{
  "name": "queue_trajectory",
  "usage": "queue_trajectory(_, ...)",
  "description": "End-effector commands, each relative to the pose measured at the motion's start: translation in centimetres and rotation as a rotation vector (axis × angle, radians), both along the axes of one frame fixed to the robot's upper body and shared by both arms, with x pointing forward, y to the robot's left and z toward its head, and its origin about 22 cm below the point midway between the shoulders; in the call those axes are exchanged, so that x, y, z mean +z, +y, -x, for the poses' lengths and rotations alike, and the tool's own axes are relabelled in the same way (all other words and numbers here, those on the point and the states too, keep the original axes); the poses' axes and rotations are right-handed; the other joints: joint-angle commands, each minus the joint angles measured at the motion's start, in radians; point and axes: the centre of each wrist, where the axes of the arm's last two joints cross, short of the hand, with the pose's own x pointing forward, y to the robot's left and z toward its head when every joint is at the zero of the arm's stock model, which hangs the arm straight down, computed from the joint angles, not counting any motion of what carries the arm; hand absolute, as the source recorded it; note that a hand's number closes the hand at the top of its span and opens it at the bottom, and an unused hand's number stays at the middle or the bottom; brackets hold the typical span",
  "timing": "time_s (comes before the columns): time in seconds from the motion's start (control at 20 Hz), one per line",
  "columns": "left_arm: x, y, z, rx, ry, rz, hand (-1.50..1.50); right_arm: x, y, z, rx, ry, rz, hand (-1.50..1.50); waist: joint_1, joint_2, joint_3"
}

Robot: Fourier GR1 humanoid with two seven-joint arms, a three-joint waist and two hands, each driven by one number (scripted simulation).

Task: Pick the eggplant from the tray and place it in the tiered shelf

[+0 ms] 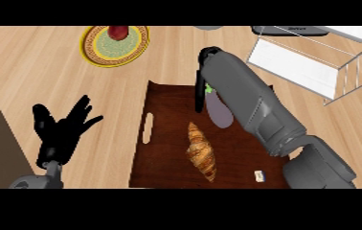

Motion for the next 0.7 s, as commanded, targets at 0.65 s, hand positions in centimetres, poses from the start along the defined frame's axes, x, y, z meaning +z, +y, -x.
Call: queue_trajectory(0.65,-2.4,1.1,1.6,0.011,0.025,0.009,0.0,-5.7,-1.3,2.4,0.01,-0.03,0.086,-1.5,-0.012,0.0,-0.005)
